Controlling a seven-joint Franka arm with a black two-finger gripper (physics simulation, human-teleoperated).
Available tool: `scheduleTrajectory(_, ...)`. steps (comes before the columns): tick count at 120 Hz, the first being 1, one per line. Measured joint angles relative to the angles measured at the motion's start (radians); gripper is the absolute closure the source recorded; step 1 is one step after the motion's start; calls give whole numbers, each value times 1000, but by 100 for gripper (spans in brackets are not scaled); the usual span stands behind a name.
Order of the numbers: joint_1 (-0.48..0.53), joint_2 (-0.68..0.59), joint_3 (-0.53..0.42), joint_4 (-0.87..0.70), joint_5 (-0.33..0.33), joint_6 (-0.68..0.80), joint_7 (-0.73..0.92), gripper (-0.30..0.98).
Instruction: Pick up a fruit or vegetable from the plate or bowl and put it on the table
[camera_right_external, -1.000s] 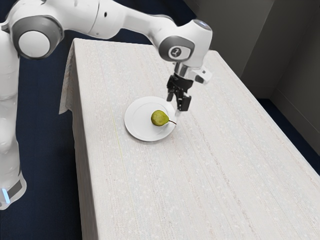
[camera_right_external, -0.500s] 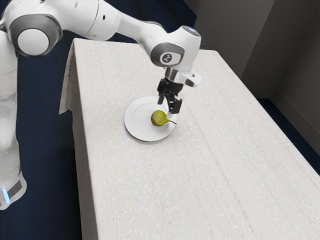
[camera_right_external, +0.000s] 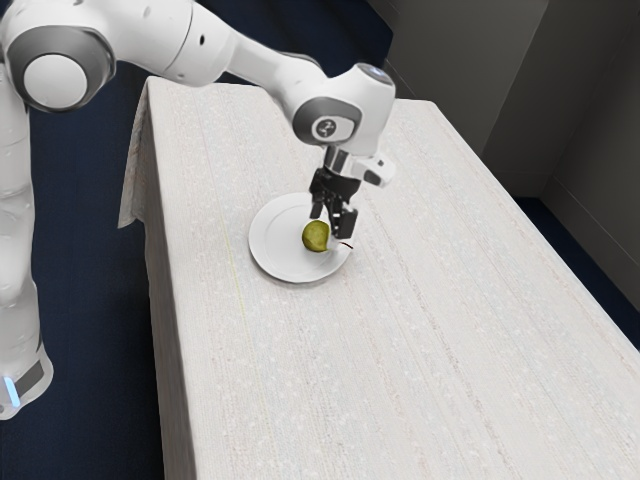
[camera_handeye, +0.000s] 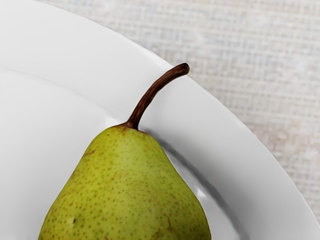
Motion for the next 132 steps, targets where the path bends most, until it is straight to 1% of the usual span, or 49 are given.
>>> scheduleTrajectory(65,7,46,0,-2,-3,28,0,2)
scheduleTrajectory(70,8,47,0,-2,-6,29,0,4)
scheduleTrajectory(82,10,46,1,-2,-10,31,0,23)
scheduleTrajectory(89,11,45,0,-2,-9,32,-1,29)
scheduleTrajectory(97,11,44,0,-1,-6,33,-4,32)
scheduleTrajectory(110,9,35,1,6,-2,33,-7,34)
scheduleTrajectory(126,9,25,1,84,6,27,-3,37)
scheduleTrajectory(132,10,25,1,120,11,25,-1,42)
